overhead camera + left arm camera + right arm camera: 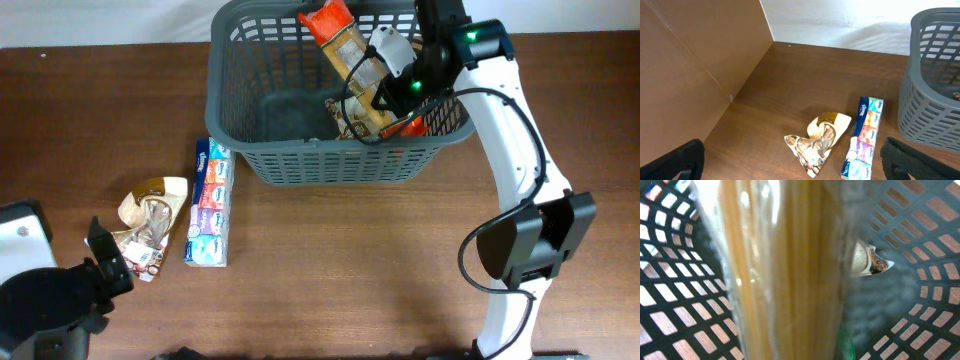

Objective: Pack container
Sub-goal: 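Lift the pasta pack with the right gripper and drop it into the basket, then withdraw the right gripper to the right side, then move the left gripper down onto the blue tissue pack strip and grasp it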

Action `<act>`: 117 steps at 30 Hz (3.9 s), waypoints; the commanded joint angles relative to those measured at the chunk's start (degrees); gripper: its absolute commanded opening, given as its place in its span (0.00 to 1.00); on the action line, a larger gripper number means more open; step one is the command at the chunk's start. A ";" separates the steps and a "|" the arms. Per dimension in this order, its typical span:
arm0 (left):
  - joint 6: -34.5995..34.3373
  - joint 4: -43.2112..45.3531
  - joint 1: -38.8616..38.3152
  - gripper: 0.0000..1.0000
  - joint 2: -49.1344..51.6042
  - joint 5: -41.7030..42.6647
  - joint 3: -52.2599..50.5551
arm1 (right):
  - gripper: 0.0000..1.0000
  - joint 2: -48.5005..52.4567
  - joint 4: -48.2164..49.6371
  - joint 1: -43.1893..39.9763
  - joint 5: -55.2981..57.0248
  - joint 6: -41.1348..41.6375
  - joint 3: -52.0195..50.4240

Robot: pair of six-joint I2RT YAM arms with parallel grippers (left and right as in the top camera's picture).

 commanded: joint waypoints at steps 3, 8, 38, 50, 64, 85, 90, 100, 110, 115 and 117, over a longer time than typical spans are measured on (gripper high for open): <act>0.11 -0.02 0.02 0.99 0.02 -0.17 0.04 | 0.08 -1.25 1.07 0.37 -2.16 -3.10 0.74; 0.11 -0.02 0.02 0.99 0.02 -0.17 0.04 | 0.20 -1.25 1.07 0.37 -2.14 -3.28 0.72; 0.11 -0.02 0.02 0.99 0.02 -0.17 0.04 | 0.99 -1.40 4.15 -4.15 34.99 14.49 39.43; 0.11 -0.02 0.02 0.99 0.02 -0.17 0.04 | 0.99 -2.05 -19.47 -23.89 51.58 41.68 44.22; 0.11 -0.02 0.02 1.00 0.02 -0.17 0.04 | 0.99 -0.11 -24.52 -37.90 39.30 48.94 24.70; 0.07 3.65 0.02 1.00 0.02 7.50 0.04 | 0.99 -0.11 -14.78 -39.12 40.24 48.92 -1.09; 0.13 4.55 0.04 1.00 0.15 12.13 -0.26 | 0.99 -0.11 -14.78 -39.12 40.24 48.92 -1.09; -0.07 2.47 0.04 0.99 2.27 13.14 -13.20 | 0.99 -0.11 -14.75 -39.12 40.24 48.92 -1.09; -0.28 11.32 14.80 0.99 6.71 29.64 -26.62 | 0.99 -0.11 -14.78 -39.12 40.24 48.92 -1.09; 6.05 21.20 36.48 0.99 11.39 55.28 -26.47 | 0.99 -0.11 -14.75 -39.12 40.24 48.92 -1.09; 11.47 26.14 42.53 0.99 13.35 74.27 -26.47 | 0.99 -0.11 -14.75 -39.12 40.24 48.92 -1.09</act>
